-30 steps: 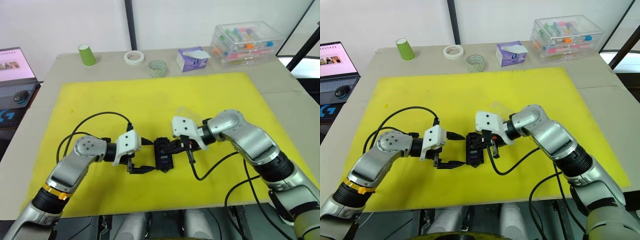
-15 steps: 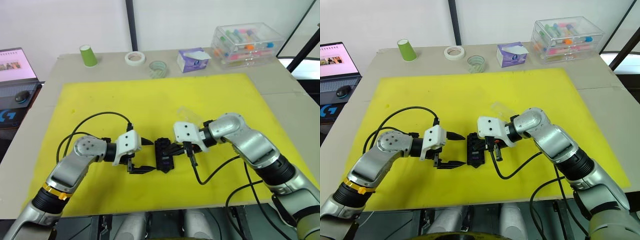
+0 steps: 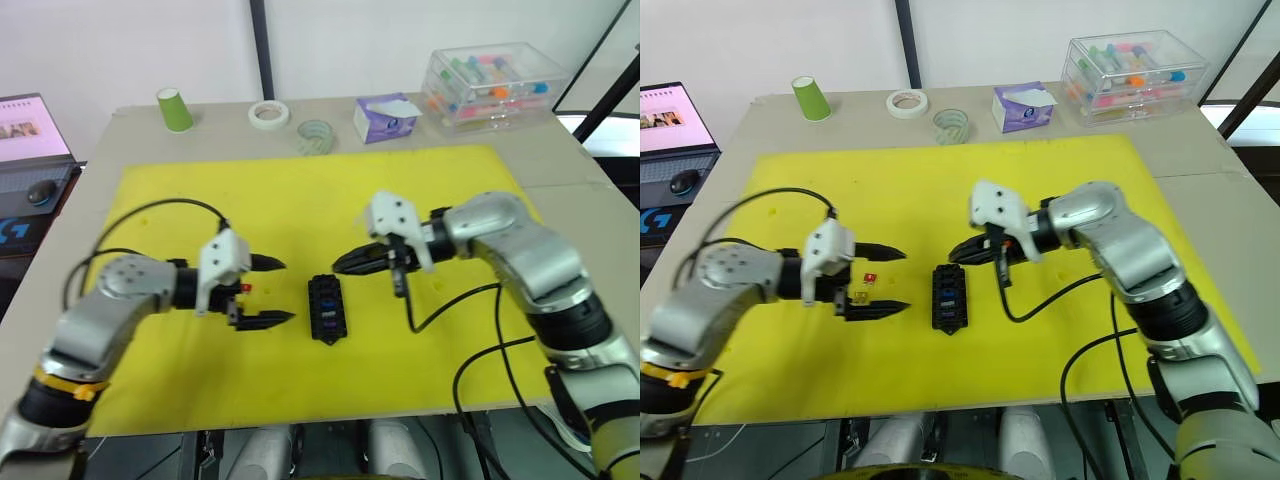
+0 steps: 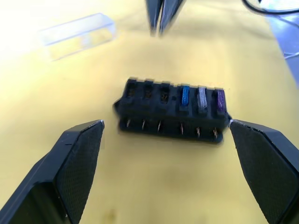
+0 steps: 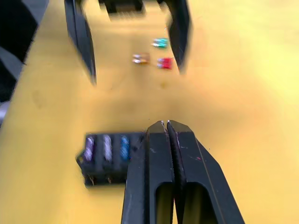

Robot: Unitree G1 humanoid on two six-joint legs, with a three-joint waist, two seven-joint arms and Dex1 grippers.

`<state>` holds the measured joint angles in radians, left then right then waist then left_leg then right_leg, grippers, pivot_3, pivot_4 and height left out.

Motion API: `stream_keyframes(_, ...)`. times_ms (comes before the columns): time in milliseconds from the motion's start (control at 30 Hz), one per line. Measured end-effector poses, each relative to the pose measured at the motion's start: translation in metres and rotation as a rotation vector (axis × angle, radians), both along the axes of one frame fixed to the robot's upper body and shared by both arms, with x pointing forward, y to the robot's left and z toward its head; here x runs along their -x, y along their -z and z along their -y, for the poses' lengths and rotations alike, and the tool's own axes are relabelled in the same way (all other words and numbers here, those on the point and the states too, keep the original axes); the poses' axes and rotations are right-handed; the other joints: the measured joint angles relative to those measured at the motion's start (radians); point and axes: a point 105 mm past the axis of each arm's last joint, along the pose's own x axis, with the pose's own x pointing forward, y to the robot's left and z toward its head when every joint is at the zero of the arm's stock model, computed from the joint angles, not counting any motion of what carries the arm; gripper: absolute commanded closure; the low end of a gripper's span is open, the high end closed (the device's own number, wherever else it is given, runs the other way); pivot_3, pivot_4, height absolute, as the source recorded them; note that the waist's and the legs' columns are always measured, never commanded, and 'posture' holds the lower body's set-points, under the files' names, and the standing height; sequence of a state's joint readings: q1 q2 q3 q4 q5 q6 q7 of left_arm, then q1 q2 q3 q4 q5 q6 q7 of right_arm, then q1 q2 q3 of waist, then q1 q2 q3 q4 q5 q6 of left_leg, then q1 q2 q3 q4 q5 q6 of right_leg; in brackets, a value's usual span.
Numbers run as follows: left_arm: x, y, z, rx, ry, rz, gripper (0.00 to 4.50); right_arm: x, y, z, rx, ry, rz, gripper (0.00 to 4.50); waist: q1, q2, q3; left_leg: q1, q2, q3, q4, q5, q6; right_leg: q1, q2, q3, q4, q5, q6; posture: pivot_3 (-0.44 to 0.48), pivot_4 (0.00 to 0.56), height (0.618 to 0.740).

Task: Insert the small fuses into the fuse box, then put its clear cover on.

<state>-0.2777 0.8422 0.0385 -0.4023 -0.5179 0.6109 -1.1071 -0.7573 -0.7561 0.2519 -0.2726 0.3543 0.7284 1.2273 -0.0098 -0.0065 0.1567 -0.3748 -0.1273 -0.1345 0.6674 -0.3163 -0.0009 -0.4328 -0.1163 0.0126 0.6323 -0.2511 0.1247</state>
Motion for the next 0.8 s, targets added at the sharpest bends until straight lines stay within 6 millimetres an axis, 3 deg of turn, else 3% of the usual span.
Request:
stream_keyframes(100,0.006,0.0,-0.03,-0.028,-0.098,-0.054,0.0,0.003,0.0,0.029,0.051,0.043,-0.002,3.9,0.0,0.0,0.0,-0.001,0.0,0.0,-0.001,0.0,0.0,-0.001,0.0,0.0,-0.001,0.0,0.0,0.0,0.15,0.74)
stream_keyframes(200,0.011,0.001,-0.088,-0.081,-0.292,-0.118,0.0,0.0,0.005,0.082,0.136,0.198,-0.027,2.84,0.0,0.002,0.002,-0.001,0.0,0.001,-0.001,0.0,0.0,-0.001,0.0,0.0,-0.001,0.0,0.0,0.0,0.15,0.74)
stream_keyframes(267,0.017,-0.003,-0.117,-0.089,-0.382,-0.132,0.0,0.0,0.005,0.108,0.17,0.278,-0.028,2.12,0.0,0.003,0.002,0.0,0.001,0.002,-0.001,0.0,0.0,-0.001,0.0,0.0,-0.001,0.0,0.0,0.0,0.15,0.74)
stream_keyframes(467,0.035,0.008,-0.163,-0.114,-0.499,-0.203,0.0,0.003,0.016,0.158,0.24,0.411,-0.051,0.01,0.0,0.004,0.003,0.0,0.001,0.002,-0.001,0.0,0.0,0.0,0.0,0.0,-0.001,0.0,0.0,0.0,0.15,0.74)
stream_keyframes(600,0.04,0.013,-0.181,-0.122,-0.543,-0.223,0.0,0.005,0.019,0.181,0.263,0.475,-0.047,0.01,0.001,0.004,0.003,0.0,0.001,0.002,-0.001,0.0,0.001,0.0,-0.001,0.0,-0.001,0.0,0.0,0.0,0.15,0.74)
stream_keyframes(800,0.034,0.007,-0.182,-0.123,-0.534,-0.182,0.0,0.005,0.022,0.185,0.279,0.489,-0.036,0.01,-0.001,0.005,0.004,0.0,0.001,0.002,-0.002,-0.001,0.0,0.0,0.0,0.001,-0.001,0.0,0.0,0.0,0.15,0.74)
